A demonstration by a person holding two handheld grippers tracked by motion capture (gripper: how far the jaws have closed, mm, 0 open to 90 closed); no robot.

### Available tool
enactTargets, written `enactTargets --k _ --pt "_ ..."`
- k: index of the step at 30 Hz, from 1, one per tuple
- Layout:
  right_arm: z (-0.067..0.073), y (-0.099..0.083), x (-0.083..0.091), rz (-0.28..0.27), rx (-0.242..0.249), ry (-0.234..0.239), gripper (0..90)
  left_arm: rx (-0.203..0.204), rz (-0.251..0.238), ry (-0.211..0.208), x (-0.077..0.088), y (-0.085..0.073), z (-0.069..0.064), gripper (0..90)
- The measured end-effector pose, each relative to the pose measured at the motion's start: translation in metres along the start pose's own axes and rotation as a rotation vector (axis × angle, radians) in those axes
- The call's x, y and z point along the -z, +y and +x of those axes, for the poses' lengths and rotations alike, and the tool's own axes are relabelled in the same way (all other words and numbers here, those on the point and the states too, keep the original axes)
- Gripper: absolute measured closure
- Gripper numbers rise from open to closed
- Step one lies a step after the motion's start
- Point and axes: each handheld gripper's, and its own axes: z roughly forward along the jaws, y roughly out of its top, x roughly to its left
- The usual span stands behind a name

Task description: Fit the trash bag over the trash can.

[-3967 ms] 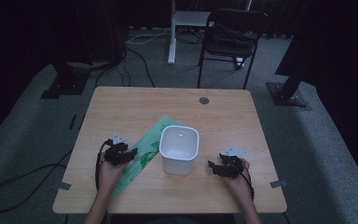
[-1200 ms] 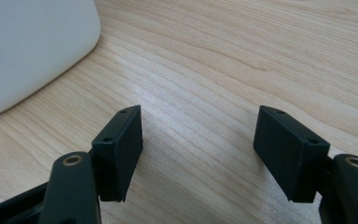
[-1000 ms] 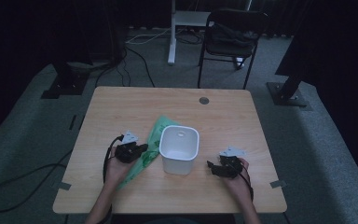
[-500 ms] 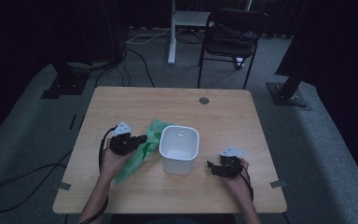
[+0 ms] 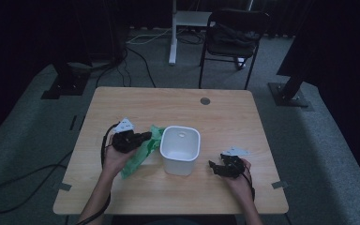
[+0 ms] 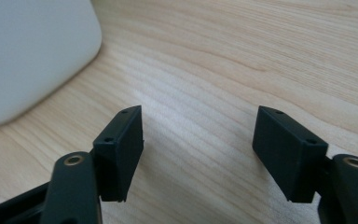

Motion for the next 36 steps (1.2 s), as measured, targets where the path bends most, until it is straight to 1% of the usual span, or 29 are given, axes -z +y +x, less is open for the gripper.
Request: enactTargets --k 1,3,5,7,10,13,15,21,24,25,28,31,36 --pt "0.000 0.002 0.000 0.006 -0.015 0.009 38.2 -0.004 -0.001 -0.007 0.000 0.000 -0.002 90.0" --pt "0.002 0.005 -0.002 -0.001 -0.026 0.033 38.4 -0.016 -0.001 -0.018 -0.001 0.001 -0.008 90.0" --pt "0.008 0.010 -0.003 -0.006 -0.006 0.035 39.1 -0.029 0.000 -0.032 -0.002 0.002 -0.013 90.0" --pt "0.012 0.015 -0.005 -0.014 0.008 0.047 39.1 -0.036 -0.003 -0.048 -0.002 0.003 -0.018 90.0" --pt "0.021 0.024 -0.005 -0.031 0.025 0.066 39.1 -0.044 -0.007 -0.056 -0.002 0.004 -0.022 90.0" --pt "0.025 0.033 -0.008 -0.046 0.027 0.078 39.3 -0.045 -0.011 -0.068 -0.001 0.005 -0.026 90.0" --pt "0.027 0.037 -0.011 -0.048 0.032 0.081 40.6 -0.051 -0.015 -0.072 -0.002 0.003 -0.029 90.0" --pt "0.030 0.048 -0.022 -0.023 0.063 0.087 41.5 -0.059 -0.018 -0.089 -0.003 -0.001 -0.035 90.0" --pt "0.029 0.051 -0.025 -0.017 0.064 0.088 41.6 -0.068 -0.012 -0.098 -0.002 -0.001 -0.038 90.0" --pt "0.028 0.052 -0.026 -0.017 0.061 0.092 41.7 -0.071 -0.012 -0.094 -0.002 -0.001 -0.038 90.0" --pt "0.028 0.052 -0.026 -0.016 0.057 0.100 41.9 -0.066 -0.015 -0.093 -0.001 -0.002 -0.038 90.0" --pt "0.030 0.051 -0.027 -0.015 0.066 0.107 41.9 -0.065 -0.020 -0.092 0.001 -0.002 -0.038 90.0" --pt "0.032 0.050 -0.029 -0.013 0.062 0.119 42.0 -0.071 -0.021 -0.095 0.005 -0.004 -0.040 90.0"
